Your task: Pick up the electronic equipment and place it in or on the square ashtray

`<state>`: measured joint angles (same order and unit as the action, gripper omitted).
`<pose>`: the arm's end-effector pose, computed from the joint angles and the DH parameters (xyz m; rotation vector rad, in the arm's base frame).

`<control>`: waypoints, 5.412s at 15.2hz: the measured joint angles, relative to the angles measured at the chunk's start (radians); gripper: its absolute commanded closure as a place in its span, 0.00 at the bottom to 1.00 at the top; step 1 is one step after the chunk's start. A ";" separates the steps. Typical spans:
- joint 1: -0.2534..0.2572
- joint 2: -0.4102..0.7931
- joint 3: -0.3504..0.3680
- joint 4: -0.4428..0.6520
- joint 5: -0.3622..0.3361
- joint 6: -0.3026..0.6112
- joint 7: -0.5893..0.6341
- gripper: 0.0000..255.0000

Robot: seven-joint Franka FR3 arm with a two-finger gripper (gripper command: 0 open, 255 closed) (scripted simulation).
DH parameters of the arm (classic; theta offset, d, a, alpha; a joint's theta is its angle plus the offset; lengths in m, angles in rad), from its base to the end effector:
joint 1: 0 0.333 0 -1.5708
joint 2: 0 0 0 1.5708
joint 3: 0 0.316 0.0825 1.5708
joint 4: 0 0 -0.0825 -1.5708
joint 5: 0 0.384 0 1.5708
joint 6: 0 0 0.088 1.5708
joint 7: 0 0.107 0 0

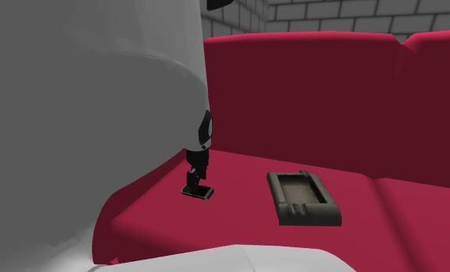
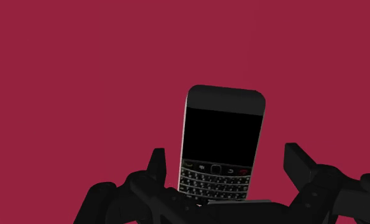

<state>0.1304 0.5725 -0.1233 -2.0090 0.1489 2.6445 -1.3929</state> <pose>0.6095 0.0017 0.1737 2.4761 1.8693 0.0935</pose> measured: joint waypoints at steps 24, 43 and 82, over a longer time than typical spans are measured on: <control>-0.007 0.033 0.006 0.017 0.005 0.017 -0.007 1.00; 0.022 -0.166 -0.031 0.002 -0.041 -0.167 0.027 1.00; -0.467 0.002 -0.120 0.196 0.114 -0.229 -0.633 1.00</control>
<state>-0.3365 0.5746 -0.2431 -1.8130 0.2627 2.4151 -2.0263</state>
